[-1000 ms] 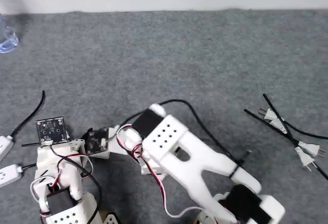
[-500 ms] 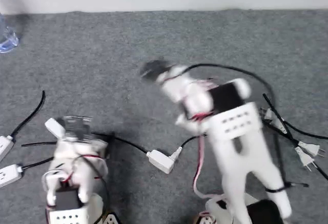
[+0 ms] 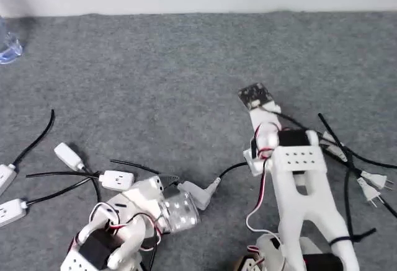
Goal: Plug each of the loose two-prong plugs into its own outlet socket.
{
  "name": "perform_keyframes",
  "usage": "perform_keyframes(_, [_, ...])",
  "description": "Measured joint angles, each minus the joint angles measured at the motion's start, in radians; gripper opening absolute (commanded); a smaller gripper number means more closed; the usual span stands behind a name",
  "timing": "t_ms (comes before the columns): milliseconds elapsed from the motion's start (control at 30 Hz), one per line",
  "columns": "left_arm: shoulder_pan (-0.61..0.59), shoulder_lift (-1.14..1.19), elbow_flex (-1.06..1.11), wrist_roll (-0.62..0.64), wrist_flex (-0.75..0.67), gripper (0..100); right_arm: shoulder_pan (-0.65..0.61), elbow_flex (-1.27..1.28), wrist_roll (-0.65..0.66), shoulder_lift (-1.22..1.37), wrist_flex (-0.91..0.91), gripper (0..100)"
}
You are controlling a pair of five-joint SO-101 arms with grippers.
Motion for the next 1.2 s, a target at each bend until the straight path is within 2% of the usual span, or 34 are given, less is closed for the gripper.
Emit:
perform_keyframes(133, [0.018,-0.003,-0.044,-0.152,0.052,33,0.008,0.106,-0.003,0.000,-0.130,23.1])
perform_keyframes(233, [0.020,-0.005,-0.071,-0.219,0.089,33,0.003,0.160,-0.003,0.000,-0.224,23.1])
perform_keyframes(500, [0.060,0.060,-0.285,-0.238,0.226,33,0.006,0.273,-0.003,-0.003,-0.414,23.1])
perform_keyframes(633, [0.077,0.307,-0.473,-0.241,0.227,33,0.003,0.287,-0.003,-0.003,-0.454,23.1])
perform_keyframes(767, [0.086,0.700,-0.626,-0.247,0.189,33,0.005,0.287,-0.003,-0.003,-0.462,23.1])
perform_keyframes(967, [0.132,1.289,-0.700,-0.278,0.058,33,0.075,0.287,-0.003,-0.003,-0.489,23.1])
perform_keyframes(1067, [0.146,1.432,-0.700,-0.287,-0.049,33,0.143,0.287,-0.003,-0.003,-0.519,23.1])
perform_keyframes(1200, [0.144,1.482,-0.657,-0.288,-0.204,33,0.157,0.287,-0.003,-0.003,-0.525,23.1])
